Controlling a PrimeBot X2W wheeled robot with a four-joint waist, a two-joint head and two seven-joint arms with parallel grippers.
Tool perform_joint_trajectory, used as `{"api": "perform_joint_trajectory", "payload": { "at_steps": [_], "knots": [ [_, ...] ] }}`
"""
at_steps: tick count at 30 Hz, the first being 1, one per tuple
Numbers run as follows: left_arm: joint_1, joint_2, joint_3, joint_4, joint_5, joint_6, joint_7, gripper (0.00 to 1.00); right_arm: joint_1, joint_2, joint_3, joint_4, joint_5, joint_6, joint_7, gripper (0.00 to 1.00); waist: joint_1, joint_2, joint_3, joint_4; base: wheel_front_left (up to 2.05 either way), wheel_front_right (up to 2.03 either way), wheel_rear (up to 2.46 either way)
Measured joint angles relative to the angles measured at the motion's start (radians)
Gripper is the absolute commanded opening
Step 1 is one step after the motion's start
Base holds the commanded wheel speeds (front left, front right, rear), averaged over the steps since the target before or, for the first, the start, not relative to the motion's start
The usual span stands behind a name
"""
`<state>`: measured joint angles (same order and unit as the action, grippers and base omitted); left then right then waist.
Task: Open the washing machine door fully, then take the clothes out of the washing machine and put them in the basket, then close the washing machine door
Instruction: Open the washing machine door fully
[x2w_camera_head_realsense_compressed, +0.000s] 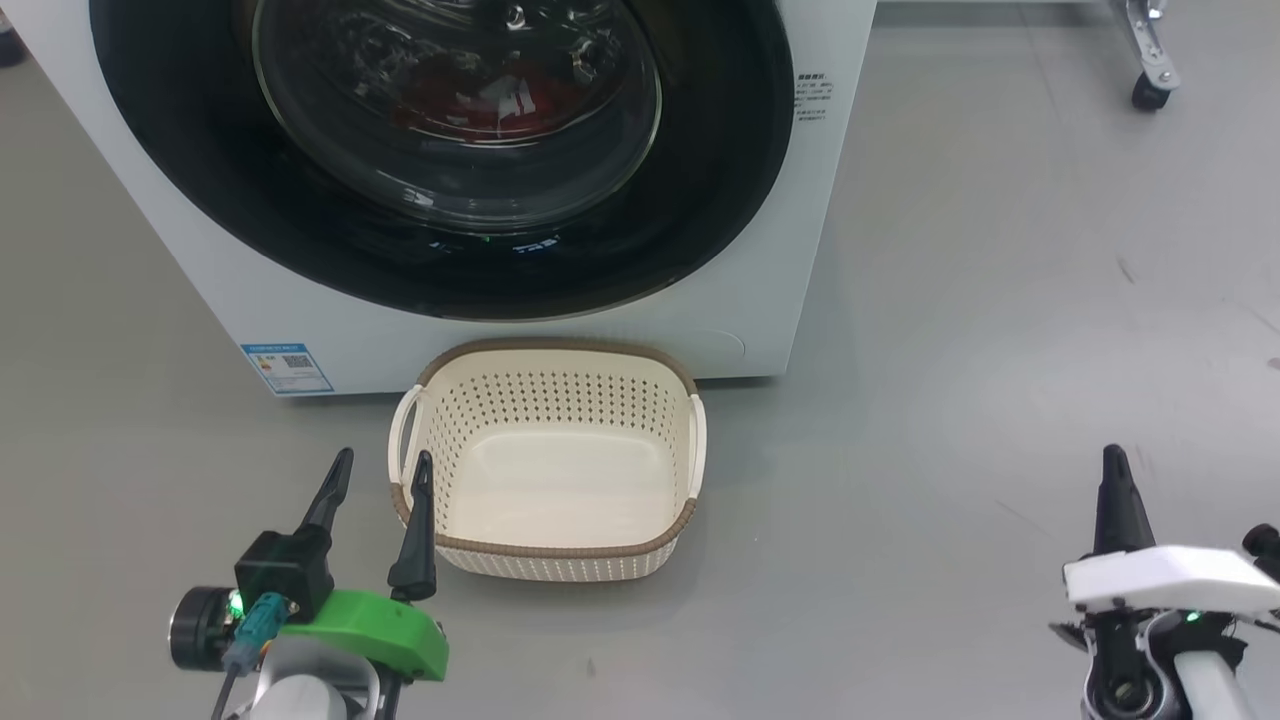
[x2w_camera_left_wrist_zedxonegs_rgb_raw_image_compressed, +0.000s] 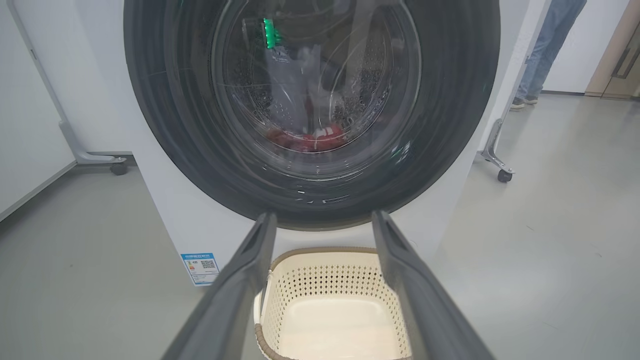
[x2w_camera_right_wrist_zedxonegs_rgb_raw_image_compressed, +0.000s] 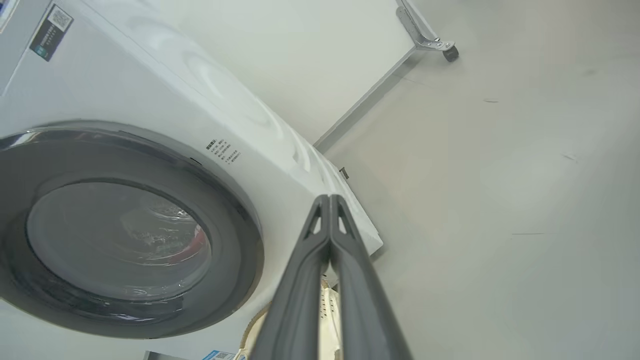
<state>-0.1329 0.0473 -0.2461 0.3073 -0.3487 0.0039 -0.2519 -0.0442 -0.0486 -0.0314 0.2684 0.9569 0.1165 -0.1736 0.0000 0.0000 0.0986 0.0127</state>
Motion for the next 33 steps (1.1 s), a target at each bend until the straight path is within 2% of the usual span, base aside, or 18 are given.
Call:
{"api": "perform_joint_trajectory", "payload": {
  "at_steps": [10, 17, 25, 31, 33],
  "knots": [
    [-0.039, -0.002, -0.007, -0.027, 0.007, 0.0, 0.0, 1.0, -0.131, 0.004, -0.074, 0.006, 0.341, 0.005, 0.158, 0.0, 0.0, 0.0, 0.067, 0.018, 0.0, 0.0, 0.0],
    [-0.072, -0.003, -0.012, -0.047, 0.016, 0.0, 0.0, 1.0, -0.249, -0.005, -0.101, 0.003, 0.435, 0.005, 0.26, 0.0, 0.0, 0.0, 0.121, 0.034, 0.0, 0.0, 0.0],
    [-0.115, -0.005, -0.018, -0.067, 0.025, 0.0, 0.0, 1.0, -0.373, -0.065, -0.121, 0.005, 0.517, 0.004, 0.37, 0.0, 0.0001, 0.0, 0.186, 0.056, 0.0, 0.0, 0.0],
    [-0.137, -0.006, -0.037, -0.08, 0.022, 0.0, 0.0, 1.0, -0.457, -0.097, -0.137, 0.006, 0.562, -0.007, 0.425, 0.0, 0.0001, 0.0, 0.229, 0.074, 0.0, 0.0, 0.0],
    [-0.144, -0.007, -0.046, -0.087, 0.015, 0.0, 0.0, 1.0, -0.489, -0.113, -0.139, 0.007, 0.576, -0.021, 0.448, 0.0, 0.0001, 0.0, 0.246, 0.081, 0.0, 0.0, 0.0]
  ]
}}
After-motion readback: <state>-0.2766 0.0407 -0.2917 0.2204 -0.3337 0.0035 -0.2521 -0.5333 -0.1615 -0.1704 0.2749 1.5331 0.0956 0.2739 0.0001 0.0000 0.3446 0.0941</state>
